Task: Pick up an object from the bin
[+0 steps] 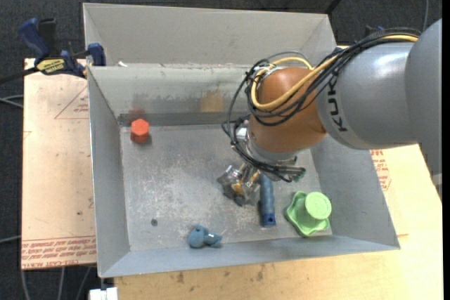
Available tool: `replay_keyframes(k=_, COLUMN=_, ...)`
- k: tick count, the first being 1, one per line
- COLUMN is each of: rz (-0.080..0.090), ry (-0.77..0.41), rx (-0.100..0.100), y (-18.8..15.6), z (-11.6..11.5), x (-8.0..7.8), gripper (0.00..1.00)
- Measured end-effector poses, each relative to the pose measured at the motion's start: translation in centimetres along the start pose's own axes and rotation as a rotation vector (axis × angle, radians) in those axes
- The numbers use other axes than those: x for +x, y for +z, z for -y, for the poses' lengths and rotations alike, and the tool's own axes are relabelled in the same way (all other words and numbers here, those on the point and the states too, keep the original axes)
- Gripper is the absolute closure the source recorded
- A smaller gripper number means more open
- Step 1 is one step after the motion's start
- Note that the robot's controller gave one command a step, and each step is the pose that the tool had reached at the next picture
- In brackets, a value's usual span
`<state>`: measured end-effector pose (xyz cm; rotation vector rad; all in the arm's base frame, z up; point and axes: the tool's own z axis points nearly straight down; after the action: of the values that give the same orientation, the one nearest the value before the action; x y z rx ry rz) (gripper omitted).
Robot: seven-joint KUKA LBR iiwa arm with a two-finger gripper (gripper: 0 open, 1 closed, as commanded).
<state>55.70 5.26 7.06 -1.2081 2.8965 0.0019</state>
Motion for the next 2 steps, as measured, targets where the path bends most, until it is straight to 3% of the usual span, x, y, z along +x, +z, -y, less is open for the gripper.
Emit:
replay_keyframes(k=1, rz=0.000, ry=0.000, rx=-0.001, y=0.1, z=0.0, x=0.0, gripper=0.00)
replay_keyframes(k=2, rz=0.003, ry=-0.189, rx=0.003, y=-4.0, z=1.2, x=-1.8, gripper=0.00)
